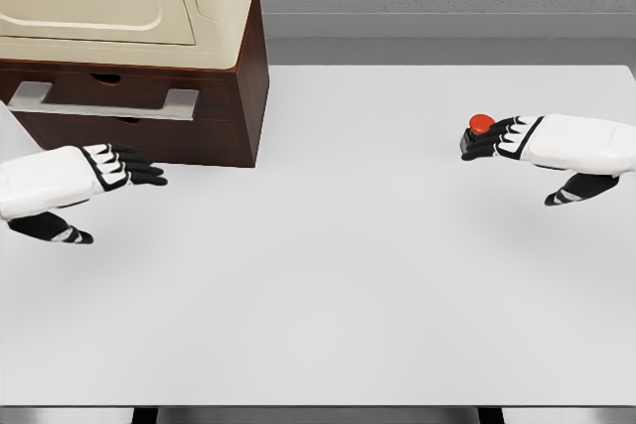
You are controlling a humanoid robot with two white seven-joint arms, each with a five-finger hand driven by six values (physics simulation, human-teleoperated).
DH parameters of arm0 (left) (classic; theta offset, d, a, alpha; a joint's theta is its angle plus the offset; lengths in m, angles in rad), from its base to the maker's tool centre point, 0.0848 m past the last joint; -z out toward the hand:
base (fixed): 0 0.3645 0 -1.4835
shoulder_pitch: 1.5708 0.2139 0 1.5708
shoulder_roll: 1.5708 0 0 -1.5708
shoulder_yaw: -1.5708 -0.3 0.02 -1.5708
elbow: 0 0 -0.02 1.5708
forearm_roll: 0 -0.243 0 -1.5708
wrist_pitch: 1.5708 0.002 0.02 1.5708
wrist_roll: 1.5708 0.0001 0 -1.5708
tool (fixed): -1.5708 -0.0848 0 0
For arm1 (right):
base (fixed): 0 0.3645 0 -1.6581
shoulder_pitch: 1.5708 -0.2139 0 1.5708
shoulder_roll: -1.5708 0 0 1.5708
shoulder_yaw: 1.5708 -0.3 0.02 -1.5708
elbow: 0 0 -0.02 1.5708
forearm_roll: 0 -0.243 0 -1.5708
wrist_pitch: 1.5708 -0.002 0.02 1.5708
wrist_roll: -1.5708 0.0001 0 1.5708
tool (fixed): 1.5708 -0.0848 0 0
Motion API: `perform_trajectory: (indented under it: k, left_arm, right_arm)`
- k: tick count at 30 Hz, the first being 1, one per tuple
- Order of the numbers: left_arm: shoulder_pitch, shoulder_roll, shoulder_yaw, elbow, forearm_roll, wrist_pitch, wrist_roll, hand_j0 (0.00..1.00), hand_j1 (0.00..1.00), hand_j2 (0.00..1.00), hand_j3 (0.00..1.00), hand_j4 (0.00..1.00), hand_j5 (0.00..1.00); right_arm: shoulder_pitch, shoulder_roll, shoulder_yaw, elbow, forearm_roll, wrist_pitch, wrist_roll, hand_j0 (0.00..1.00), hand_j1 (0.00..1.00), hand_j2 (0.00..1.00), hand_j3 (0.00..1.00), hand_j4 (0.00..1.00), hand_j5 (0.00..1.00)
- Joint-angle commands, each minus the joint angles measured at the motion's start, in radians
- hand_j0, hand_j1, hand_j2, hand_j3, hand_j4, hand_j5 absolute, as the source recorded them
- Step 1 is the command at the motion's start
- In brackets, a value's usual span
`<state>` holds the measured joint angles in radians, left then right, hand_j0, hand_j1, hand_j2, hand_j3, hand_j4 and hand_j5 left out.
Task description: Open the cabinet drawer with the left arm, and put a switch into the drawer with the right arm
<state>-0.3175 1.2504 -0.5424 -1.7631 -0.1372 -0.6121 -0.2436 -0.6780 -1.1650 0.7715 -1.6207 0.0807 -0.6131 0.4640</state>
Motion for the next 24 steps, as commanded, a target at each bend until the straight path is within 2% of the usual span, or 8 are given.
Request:
perform_trajectory:
  k: [1, 5, 7, 10, 12, 14, 18, 24]
  left_arm:
    - [0.002, -0.02, -0.001, -0.001, 0.014, 0.001, -0.006, 1.0, 1.0, 1.0, 1.0, 1.0, 1.0]
    - [-0.002, 0.003, -0.007, -0.001, 0.079, 0.001, -0.006, 1.0, 1.0, 1.0, 1.0, 1.0, 1.0]
    - [-0.005, 0.009, -0.007, -0.001, 0.119, 0.001, -0.009, 1.0, 1.0, 1.0, 1.0, 1.0, 1.0]
    - [-0.006, 0.084, -0.007, -0.001, 0.198, 0.001, -0.091, 1.0, 1.0, 1.0, 1.0, 1.0, 1.0]
    - [-0.006, 0.121, -0.007, -0.001, 0.22, 0.001, -0.098, 1.0, 1.0, 1.0, 1.0, 1.0, 1.0]
    - [-0.014, 0.133, -0.007, -0.001, 0.234, 0.001, -0.103, 1.0, 1.0, 1.0, 1.0, 1.0, 1.0]
    - [-0.034, 0.139, -0.005, -0.001, 0.335, 0.001, -0.151, 1.0, 1.0, 1.0, 1.0, 1.0, 1.0]
    - [-0.048, 0.152, -0.005, 0.001, 0.41, 0.001, -0.161, 1.0, 1.0, 1.0, 1.0, 1.0, 1.0]
  right_arm:
    - [-0.002, 0.024, 0.0, 0.025, -0.006, 0.002, 0.004, 1.0, 1.0, 1.0, 1.0, 1.0, 1.0]
    - [-0.058, 0.083, 0.005, 0.067, -0.006, 0.002, 0.038, 1.0, 1.0, 1.0, 1.0, 1.0, 1.0]
    - [-0.144, 0.149, 0.08, 0.166, -0.006, 0.002, 0.039, 1.0, 1.0, 1.0, 1.0, 1.0, 1.0]
    - [-0.196, 0.202, 0.106, 0.222, -0.006, 0.002, 0.045, 1.0, 1.0, 1.0, 1.0, 1.0, 1.0]
    - [-0.268, 0.225, 0.196, 0.28, -0.009, 0.002, 0.105, 1.0, 1.0, 1.0, 1.0, 1.0, 1.0]
    - [-0.327, 0.29, 0.27, 0.406, -0.009, 0.002, 0.108, 1.0, 1.0, 1.0, 1.0, 1.0, 1.0]
    - [-0.351, 0.315, 0.31, 0.461, -0.01, 0.002, 0.125, 1.0, 1.0, 1.0, 1.0, 1.0, 1.0]
    - [-0.387, 0.416, 0.313, 0.654, -0.009, 0.002, 0.124, 1.0, 1.0, 1.0, 1.0, 1.0, 1.0]
